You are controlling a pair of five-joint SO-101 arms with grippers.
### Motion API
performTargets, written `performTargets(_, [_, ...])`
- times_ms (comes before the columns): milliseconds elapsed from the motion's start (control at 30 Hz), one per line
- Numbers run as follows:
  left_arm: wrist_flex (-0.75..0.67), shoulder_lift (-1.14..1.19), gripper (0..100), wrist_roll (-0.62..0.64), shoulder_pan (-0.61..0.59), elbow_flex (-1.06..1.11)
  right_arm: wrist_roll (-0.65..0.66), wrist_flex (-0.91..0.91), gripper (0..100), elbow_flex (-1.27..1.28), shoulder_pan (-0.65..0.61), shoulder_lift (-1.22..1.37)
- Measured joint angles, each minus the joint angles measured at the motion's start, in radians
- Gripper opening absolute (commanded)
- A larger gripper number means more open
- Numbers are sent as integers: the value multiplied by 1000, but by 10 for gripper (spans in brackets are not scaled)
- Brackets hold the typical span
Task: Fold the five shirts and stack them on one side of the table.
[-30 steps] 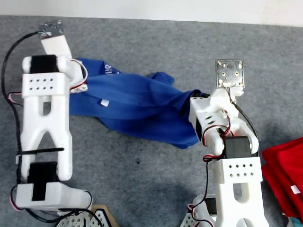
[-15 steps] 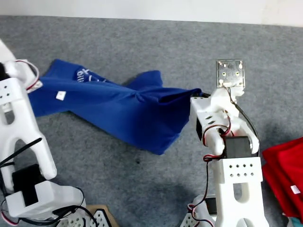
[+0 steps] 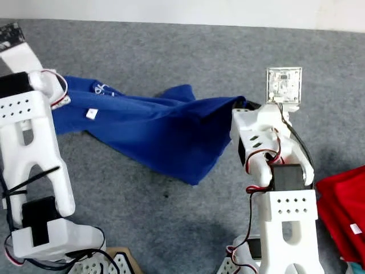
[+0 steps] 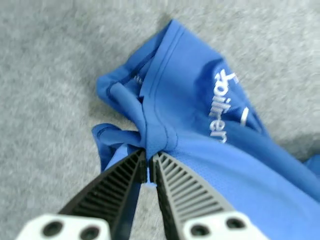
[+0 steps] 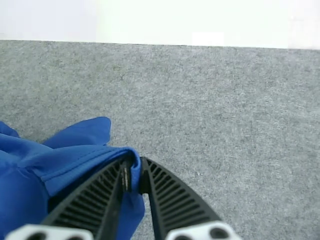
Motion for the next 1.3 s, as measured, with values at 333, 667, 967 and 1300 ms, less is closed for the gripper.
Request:
performTargets(333, [58,0,129,-40,5,8,0,28,7,-25,0,0])
performTargets(667, [-143,0,43,-141,5,292,0,28,7,-25,0,0])
performTargets(967, [-245,0,177,-141,5,422,0,28,7,-25,-12,0])
performTargets(1300, [-350,0,184,-141,9,428,0,28,7,-25,-20,0])
